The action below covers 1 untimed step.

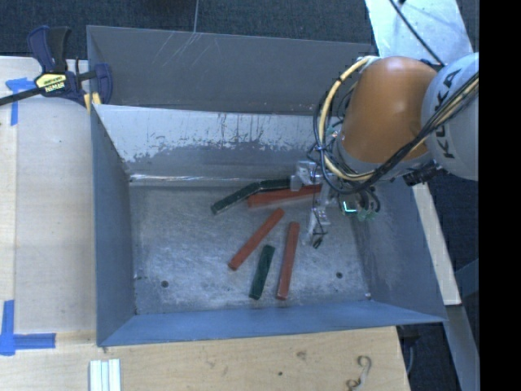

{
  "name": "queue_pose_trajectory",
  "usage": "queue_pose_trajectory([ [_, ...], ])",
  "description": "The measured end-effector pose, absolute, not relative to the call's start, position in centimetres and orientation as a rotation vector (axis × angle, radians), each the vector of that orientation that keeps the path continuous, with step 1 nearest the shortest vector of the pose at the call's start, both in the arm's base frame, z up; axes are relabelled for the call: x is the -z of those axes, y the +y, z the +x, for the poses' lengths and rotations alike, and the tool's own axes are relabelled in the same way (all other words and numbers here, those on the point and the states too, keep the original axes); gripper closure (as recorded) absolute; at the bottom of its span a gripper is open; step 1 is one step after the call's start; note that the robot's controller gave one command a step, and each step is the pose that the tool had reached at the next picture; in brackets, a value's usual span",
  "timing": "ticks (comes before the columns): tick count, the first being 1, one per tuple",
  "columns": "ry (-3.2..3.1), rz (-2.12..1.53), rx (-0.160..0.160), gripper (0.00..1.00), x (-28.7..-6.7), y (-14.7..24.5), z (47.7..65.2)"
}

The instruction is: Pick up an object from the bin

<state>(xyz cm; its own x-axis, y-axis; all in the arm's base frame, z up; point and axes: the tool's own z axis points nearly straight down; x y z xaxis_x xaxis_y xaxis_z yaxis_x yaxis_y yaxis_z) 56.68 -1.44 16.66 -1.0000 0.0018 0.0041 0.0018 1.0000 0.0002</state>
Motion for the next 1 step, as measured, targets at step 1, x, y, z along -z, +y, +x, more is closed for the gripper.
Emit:
queue_pose_trajectory([
  [1,-3.073,0.675,0.002,0.0,-7.15,1.95,60.06],
])
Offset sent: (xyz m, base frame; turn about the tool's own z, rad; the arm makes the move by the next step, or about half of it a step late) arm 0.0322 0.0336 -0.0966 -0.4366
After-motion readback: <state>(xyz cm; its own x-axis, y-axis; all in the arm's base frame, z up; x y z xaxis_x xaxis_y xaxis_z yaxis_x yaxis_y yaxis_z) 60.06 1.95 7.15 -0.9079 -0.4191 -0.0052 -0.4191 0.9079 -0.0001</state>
